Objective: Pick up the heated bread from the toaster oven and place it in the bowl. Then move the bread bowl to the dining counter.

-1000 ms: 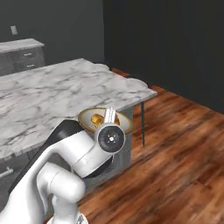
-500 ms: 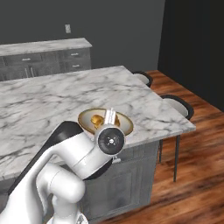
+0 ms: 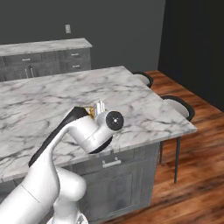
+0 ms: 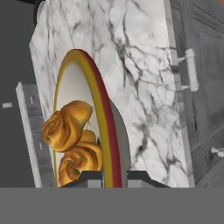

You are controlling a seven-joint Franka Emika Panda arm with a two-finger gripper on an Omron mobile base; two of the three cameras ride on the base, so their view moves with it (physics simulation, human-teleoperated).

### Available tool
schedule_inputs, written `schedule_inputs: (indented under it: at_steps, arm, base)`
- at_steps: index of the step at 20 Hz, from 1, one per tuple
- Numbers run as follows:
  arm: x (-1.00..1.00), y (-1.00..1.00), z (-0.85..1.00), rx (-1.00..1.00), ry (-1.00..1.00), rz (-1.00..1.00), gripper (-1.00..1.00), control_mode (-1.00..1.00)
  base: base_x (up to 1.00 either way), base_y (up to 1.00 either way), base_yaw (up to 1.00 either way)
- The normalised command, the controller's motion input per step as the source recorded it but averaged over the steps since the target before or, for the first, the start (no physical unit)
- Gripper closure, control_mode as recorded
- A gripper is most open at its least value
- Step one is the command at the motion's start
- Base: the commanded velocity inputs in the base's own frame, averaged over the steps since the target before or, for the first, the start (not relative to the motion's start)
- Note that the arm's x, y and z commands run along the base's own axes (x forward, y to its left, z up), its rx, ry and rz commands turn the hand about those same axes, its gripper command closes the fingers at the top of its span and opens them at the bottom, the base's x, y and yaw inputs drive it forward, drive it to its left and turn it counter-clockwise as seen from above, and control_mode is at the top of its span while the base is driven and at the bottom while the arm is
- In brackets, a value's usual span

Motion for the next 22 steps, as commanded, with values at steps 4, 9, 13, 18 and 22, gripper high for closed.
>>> schedule_inputs:
  at_steps: [4,9,13,18,22]
  arm:
    - [1.00,0.67,-0.49,-0.14,0.02,0.01,1.00,-1.00]
    - [1.00,0.75,-0.59,-0.21,0.05,-0.10,1.00,-1.00]
    - [1.00,0.50,-0.70,-0.20,0.16,-0.10,1.00,-1.00]
    - [0.28,0.04,-0.30,-0.11,0.12,-0.02,-1.00,-1.00]
    - [-0.67,-0.10,0.65,0.00,0.03,-0.08,-1.00,-1.00]
  base:
    - [0.00,0.00,0.00]
    - [0.00,0.00,0.00]
    - [0.00,0.00,0.00]
    - [0.00,0.00,0.00]
    - [0.00,0.00,0.00]
